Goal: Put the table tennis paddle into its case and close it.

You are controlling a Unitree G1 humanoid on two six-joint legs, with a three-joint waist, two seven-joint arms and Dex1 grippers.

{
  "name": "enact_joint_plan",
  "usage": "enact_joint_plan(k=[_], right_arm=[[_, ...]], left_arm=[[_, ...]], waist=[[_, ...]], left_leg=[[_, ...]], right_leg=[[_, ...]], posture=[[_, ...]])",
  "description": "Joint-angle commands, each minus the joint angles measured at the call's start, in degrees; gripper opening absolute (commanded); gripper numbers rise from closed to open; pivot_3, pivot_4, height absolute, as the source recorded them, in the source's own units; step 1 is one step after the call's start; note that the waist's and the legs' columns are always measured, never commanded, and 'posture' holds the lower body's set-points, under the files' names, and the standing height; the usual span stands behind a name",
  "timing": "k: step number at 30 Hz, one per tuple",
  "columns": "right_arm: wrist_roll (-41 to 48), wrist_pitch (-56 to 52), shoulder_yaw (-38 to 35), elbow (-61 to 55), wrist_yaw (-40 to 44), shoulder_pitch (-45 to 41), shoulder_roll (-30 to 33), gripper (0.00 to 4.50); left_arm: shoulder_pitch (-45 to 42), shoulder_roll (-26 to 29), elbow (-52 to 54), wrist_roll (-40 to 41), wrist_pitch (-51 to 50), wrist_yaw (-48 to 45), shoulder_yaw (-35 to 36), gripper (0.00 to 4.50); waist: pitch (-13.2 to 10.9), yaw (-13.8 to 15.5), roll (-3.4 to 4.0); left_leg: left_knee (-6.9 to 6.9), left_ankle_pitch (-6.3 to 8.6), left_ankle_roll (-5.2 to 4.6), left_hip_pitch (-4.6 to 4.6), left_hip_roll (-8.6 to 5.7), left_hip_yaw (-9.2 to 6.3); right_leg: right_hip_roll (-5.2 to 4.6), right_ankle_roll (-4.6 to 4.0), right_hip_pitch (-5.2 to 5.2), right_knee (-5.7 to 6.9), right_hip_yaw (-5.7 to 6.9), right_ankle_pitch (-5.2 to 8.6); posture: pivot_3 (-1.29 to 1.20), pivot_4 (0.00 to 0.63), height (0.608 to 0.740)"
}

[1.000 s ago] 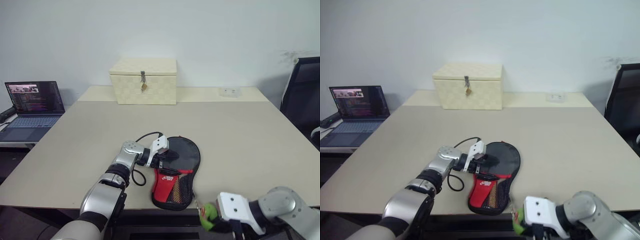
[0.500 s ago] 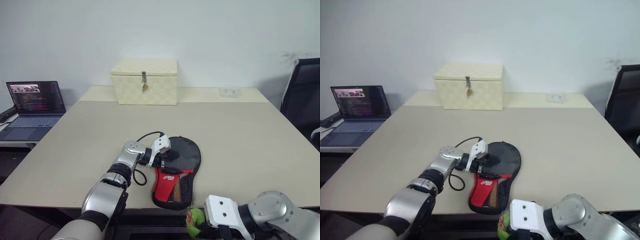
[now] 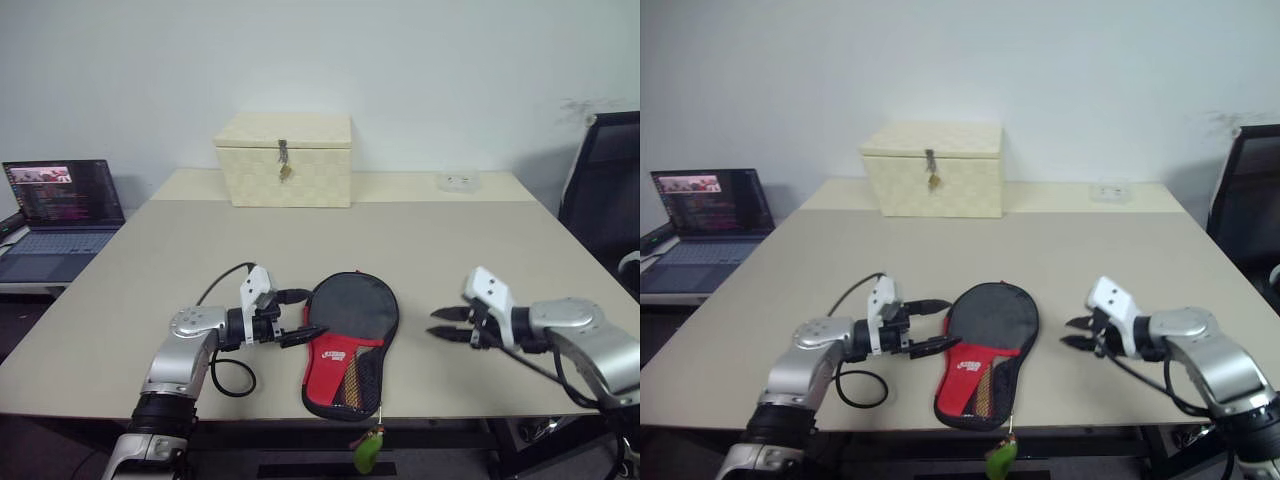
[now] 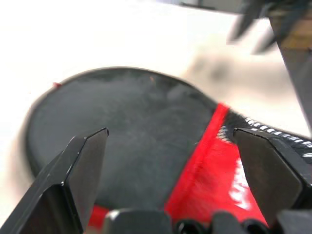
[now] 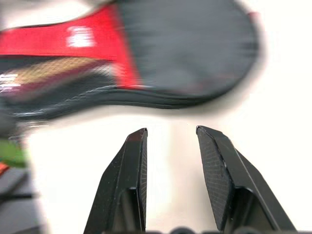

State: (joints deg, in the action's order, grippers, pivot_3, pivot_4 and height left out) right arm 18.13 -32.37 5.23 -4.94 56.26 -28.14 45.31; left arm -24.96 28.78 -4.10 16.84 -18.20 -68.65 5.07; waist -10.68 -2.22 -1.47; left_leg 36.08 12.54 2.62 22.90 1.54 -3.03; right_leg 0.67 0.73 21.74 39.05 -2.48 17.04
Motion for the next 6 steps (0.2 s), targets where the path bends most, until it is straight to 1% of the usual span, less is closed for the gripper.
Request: enact_joint_plan(k=[1, 3, 6], right_arm=[[-2.2, 8.8, -1.9, 9.0, 0.3, -3.8, -1.6, 1.66], [-2.8, 11.0, -1.7, 12.9, 1.0, -5.9, -2.6, 1.66], [-3.3, 13.1, -1.2, 16.9, 2.6, -8.4, -3.6, 1.66]], left_arm=[[6.8, 4.3, 13.4, 6.6, -7.0, 2.7, 5.8, 4.50], [11.5, 6.0, 16.7, 7.7, -8.5, 5.2, 8.8, 4.50], [15.2, 7.4, 16.9, 8.4, -8.3, 8.8, 12.8, 4.50]], waist=[[0.0, -0.3, 0.08], [-0.1, -0.3, 0.12], [-0.1, -0.2, 0.19]], left_leg=[[-0.02, 0.00, 0.00, -0.03, 0.01, 0.06], [-0.03, 0.00, 0.00, -0.03, 0.04, 0.06], [-0.02, 0.00, 0.00, -0.03, 0.05, 0.04]], right_leg=[[0.00, -0.01, 0.00, 0.01, -0.01, 0.00], [0.01, -0.04, 0.03, 0.00, -0.05, 0.01], [0.01, -0.09, 0.03, 0.01, -0.08, 0.01]], posture=[[0.00, 0.150, 0.740], [0.00, 0.150, 0.740], [0.00, 0.150, 0.740]])
